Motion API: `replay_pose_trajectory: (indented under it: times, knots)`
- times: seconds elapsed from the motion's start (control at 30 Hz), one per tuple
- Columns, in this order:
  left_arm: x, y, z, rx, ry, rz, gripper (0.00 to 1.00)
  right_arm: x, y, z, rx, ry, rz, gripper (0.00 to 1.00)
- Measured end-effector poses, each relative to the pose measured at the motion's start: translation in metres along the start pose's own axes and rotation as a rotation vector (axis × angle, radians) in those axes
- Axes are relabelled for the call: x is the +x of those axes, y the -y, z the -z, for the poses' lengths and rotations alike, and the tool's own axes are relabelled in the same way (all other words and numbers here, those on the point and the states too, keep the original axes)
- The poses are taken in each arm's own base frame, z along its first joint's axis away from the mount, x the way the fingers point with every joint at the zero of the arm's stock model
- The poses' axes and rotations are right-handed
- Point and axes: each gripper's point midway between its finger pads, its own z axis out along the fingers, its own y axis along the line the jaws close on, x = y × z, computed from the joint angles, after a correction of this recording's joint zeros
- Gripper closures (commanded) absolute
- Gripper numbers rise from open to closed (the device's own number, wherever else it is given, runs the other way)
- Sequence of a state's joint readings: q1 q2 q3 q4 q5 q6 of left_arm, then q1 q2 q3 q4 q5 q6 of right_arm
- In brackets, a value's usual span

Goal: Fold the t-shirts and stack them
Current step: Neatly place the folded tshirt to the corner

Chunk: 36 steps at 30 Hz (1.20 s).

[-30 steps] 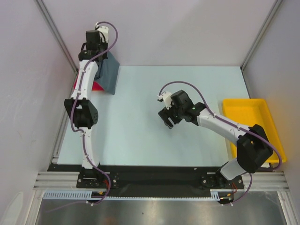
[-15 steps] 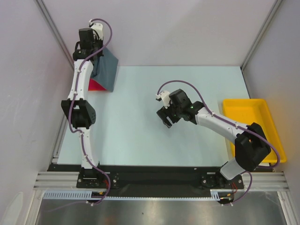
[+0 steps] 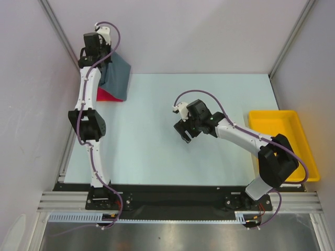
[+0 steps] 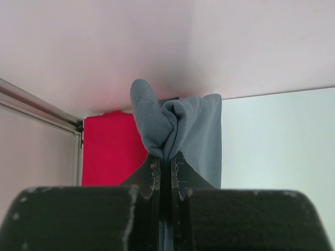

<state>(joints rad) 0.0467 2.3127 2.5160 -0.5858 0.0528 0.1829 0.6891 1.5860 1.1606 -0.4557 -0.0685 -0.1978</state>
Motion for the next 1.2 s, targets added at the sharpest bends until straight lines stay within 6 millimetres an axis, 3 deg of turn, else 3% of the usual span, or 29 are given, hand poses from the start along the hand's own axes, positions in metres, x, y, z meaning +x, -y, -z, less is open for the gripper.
replay_pose_trajectory:
  times: [0.23,0.7,0.9,1.0,1.1,1.2]
  knots:
    - [0.022,-0.007,-0.017,0.003,-0.034,0.016,1.00,0.001,-0.001,-0.008,-0.006,-0.017,-0.002,0.16]
    - [0.035,-0.036,-0.043,-0.019,0.001,0.070,1.00,-0.008,-0.008,-0.028,-0.032,-0.039,-0.015,0.17]
    - [0.078,-0.038,-0.059,-0.042,-0.033,0.064,1.00,-0.009,-0.016,-0.041,-0.054,-0.058,-0.030,0.16]
    - [0.084,-0.043,-0.063,-0.069,-0.039,0.051,1.00,-0.009,-0.017,-0.046,-0.059,-0.068,-0.034,0.16]
    - [0.079,-0.052,-0.063,-0.105,-0.021,0.048,0.96,-0.012,-0.019,-0.050,-0.063,-0.070,-0.037,0.16]
    - [0.075,-0.061,-0.064,-0.139,-0.003,0.046,0.79,-0.014,-0.021,-0.052,-0.067,-0.071,-0.040,0.16]
